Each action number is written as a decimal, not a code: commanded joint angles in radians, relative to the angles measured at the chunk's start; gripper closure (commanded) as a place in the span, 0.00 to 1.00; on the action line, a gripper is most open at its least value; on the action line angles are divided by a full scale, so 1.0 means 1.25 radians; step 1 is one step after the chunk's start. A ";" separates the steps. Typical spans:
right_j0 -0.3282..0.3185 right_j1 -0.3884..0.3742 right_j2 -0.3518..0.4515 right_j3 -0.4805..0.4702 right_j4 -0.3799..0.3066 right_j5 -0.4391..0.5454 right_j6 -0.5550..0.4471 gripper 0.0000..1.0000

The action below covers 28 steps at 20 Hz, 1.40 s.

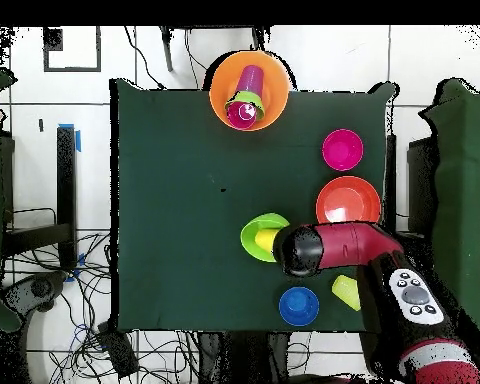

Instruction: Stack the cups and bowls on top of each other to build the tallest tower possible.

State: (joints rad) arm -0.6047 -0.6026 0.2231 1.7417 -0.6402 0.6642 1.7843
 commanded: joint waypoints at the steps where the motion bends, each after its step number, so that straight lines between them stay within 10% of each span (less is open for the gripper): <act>1: 0.045 0.036 0.079 -0.143 0.029 0.236 -0.161 1.00; 9: 0.050 0.049 0.109 -0.203 0.019 0.315 -0.184 1.00; 28: -0.131 0.080 0.304 -0.257 0.108 0.427 -0.381 1.00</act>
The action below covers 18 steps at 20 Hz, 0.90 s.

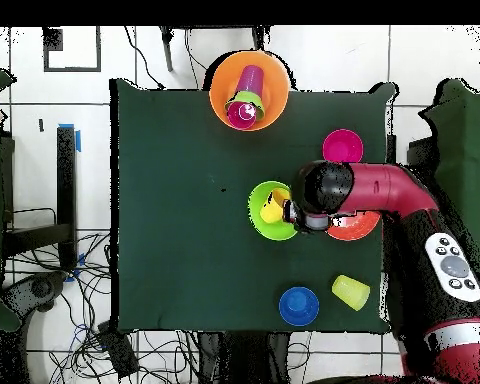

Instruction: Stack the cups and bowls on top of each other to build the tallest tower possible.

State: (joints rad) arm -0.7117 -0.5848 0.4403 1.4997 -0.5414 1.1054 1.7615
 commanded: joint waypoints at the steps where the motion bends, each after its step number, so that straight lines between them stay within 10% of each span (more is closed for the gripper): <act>1: -0.065 0.075 0.153 -0.066 0.038 0.075 -0.389 1.00; 18: -0.082 0.213 0.224 -0.407 -0.028 0.445 -0.674 1.00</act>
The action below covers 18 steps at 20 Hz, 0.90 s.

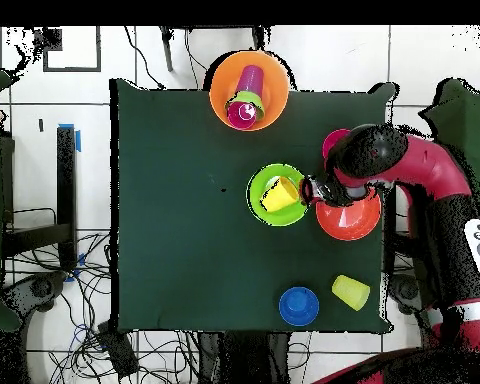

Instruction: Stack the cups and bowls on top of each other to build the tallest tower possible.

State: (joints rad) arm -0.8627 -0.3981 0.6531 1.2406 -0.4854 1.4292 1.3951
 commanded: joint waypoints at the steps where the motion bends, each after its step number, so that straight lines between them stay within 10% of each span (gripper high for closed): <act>1: 0.043 0.073 0.054 -0.228 -0.082 0.214 -0.401 1.00; 18: 0.093 0.132 0.073 -0.502 -0.276 0.401 -0.663 1.00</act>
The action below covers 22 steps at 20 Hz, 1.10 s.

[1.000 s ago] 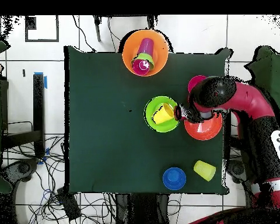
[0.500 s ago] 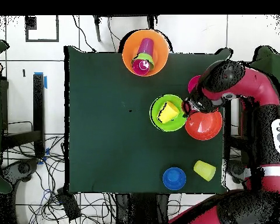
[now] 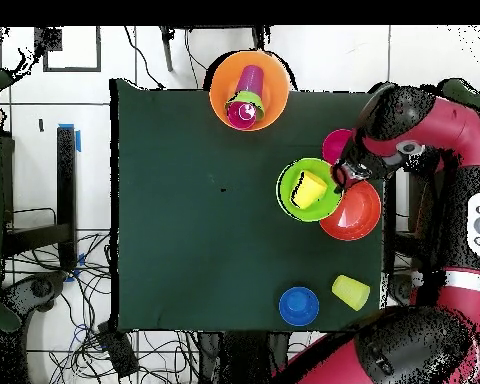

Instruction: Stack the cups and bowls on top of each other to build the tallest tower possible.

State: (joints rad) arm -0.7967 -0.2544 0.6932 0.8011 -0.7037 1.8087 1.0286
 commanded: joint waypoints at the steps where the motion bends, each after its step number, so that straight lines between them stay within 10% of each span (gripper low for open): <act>1: 0.041 0.020 0.041 -0.162 -0.107 0.102 -0.379 1.00; 15: 0.047 0.005 0.002 -0.241 -0.207 0.167 -0.476 1.00; 22: -0.002 -0.043 -0.049 -0.119 -0.158 0.100 -0.437 1.00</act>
State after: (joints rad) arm -0.7903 -0.2314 0.6842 0.5575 -0.8684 1.9012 0.8001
